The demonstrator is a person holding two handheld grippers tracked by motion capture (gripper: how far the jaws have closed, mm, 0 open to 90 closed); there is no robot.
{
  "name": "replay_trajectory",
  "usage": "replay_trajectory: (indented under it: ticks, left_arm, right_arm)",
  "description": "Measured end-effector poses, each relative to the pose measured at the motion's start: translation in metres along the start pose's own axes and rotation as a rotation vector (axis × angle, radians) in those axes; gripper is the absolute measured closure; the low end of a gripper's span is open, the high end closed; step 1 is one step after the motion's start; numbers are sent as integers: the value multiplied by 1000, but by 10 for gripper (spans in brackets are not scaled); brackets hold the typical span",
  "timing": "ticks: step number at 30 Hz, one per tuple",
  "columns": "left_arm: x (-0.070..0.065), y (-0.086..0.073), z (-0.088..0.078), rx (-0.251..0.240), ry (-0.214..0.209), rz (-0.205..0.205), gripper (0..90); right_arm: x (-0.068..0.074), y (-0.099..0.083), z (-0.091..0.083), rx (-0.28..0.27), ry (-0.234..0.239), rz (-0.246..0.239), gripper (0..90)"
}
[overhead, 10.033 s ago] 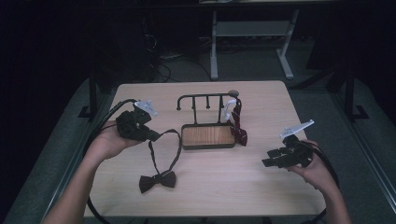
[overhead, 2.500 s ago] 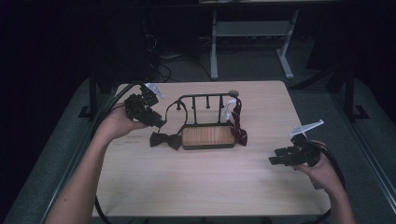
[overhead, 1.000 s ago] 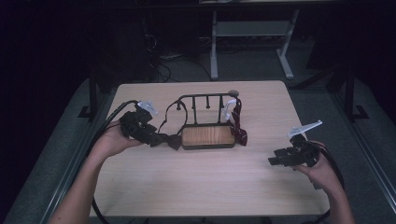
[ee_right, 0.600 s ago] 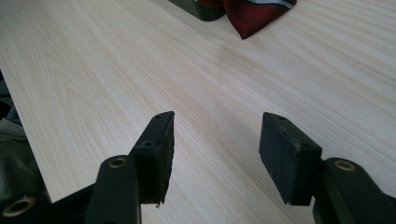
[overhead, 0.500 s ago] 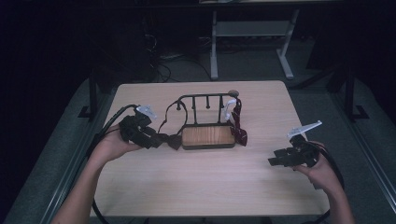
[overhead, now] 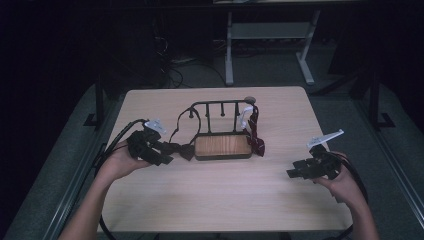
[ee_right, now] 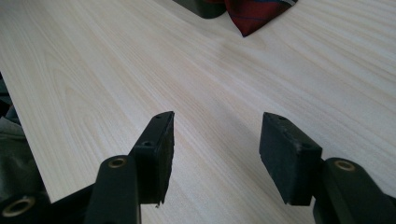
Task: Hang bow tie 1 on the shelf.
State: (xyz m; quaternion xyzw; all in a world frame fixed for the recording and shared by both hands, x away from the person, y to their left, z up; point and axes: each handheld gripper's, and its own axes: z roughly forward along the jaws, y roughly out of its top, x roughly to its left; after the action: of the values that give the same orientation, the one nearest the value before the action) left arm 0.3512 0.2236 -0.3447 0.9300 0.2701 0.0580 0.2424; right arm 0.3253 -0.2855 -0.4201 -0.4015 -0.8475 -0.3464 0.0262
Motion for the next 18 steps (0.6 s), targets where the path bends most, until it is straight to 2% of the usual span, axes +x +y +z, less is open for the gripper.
replay_trajectory:
  ticks: [13,18]
  left_arm:
    - [-3,-15,9,-22,8,-18,380]
    - [-6,-19,12,-26,15,-12,377]
  right_arm:
    - [0,-1,2,4,0,2,450]
    - [0,-1,3,6,4,-1,449]
